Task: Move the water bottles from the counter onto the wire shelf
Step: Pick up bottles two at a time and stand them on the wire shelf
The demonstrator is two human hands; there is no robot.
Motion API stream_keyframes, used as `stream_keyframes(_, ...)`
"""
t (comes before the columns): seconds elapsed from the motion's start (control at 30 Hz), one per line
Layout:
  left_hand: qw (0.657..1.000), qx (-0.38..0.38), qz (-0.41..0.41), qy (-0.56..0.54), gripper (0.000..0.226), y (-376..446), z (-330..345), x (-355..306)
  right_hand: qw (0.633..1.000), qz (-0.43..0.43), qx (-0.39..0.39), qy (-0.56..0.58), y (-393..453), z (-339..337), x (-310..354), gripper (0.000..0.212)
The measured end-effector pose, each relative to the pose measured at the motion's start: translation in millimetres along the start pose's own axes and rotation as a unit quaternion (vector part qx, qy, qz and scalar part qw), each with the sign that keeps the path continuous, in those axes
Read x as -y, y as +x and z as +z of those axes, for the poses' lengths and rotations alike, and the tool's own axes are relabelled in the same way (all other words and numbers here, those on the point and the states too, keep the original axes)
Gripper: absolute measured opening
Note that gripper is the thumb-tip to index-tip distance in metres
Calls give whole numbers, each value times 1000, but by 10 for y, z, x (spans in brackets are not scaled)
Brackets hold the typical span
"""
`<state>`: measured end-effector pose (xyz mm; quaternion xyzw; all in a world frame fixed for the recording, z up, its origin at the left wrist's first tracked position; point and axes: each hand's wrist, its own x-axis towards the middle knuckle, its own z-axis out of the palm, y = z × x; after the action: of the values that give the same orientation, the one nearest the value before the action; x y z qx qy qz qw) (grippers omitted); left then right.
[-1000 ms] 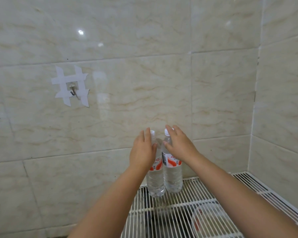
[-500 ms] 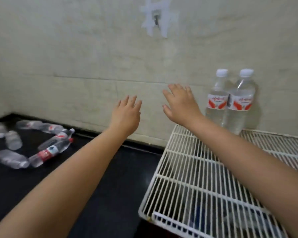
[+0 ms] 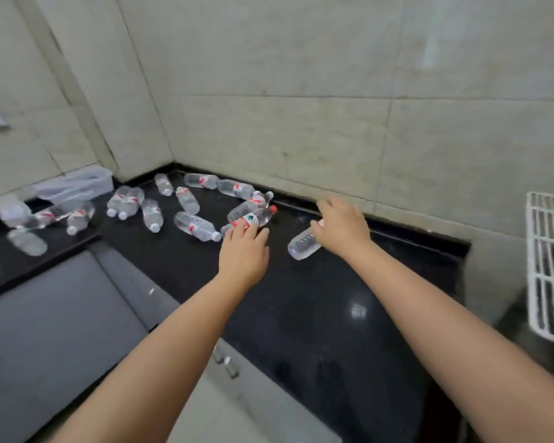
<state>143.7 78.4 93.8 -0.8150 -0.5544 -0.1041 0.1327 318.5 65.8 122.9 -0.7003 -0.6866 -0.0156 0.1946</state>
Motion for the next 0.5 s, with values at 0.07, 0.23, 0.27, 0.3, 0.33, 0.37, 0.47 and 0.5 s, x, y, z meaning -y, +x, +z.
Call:
stream_keyframes(0.07,998,55,-12,2,41,-129,173,339,1000,17,24,10,-49,302,297,42)
stream_keyframes(0.23,992,118,-37,-32,45,-196,520,963,995,67,67,16,-21,879,673,37)
stream_keyframes(0.27,990,128,-38,-38,46,-173,588,1043,994,80,73,14,6,978,680,38)
stream_keyframes(0.3,990,132,-39,-43,47,-139,655,1114,992,93,79,14,44,1065,675,39)
stream_keyframes(0.33,989,133,-40,-50,47,-91,731,1182,991,105,84,13,94,1157,657,39)
stream_keyframes(0.37,989,133,-39,-56,48,-31,820,1245,989,115,88,11,153,1251,634,39)
stream_keyframes(0.47,986,144,-28,-74,50,234,1125,1406,987,137,86,4,394,1514,525,38)
stream_keyframes(0.5,986,146,-20,-75,50,352,1225,1452,985,149,83,6,490,1588,483,37)
